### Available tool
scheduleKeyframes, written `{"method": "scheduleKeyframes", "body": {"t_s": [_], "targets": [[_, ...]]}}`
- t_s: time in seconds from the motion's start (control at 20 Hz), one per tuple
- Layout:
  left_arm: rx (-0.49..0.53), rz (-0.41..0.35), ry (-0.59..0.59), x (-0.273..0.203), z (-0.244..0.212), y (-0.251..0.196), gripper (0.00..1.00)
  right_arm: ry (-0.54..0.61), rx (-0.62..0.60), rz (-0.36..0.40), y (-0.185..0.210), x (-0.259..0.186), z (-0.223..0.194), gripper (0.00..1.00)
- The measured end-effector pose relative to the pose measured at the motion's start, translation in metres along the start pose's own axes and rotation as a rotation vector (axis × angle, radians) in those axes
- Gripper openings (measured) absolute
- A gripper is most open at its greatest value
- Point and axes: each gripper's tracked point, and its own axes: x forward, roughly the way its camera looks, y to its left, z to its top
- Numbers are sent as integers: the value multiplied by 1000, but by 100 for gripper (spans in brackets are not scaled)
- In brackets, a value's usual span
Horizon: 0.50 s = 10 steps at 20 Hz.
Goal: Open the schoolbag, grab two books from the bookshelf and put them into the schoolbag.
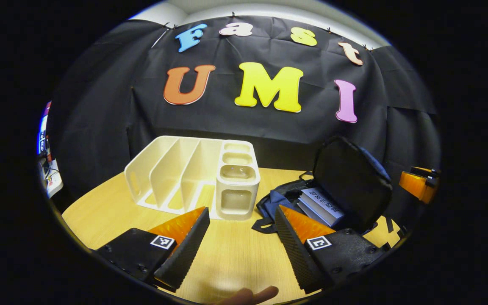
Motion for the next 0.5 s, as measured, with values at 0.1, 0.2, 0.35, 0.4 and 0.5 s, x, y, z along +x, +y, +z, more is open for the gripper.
{"method": "scheduleKeyframes", "body": {"t_s": [0.1,0.2,0.35,0.4,0.5], "targets": [[9,19,-16,-19,5,11,98,-36,22,-3,0,-19,3,78],[29,37,-51,-42,15,21,98,-62,56,-2,-1,-38,2,91],[62,54,-112,-74,34,28,98,-88,98,-16,-5,-65,0,94],[75,59,-140,-85,41,28,98,-103,106,-27,-9,-73,1,94],[100,54,-180,-103,49,27,98,-130,107,-44,-12,-82,5,96]]}}
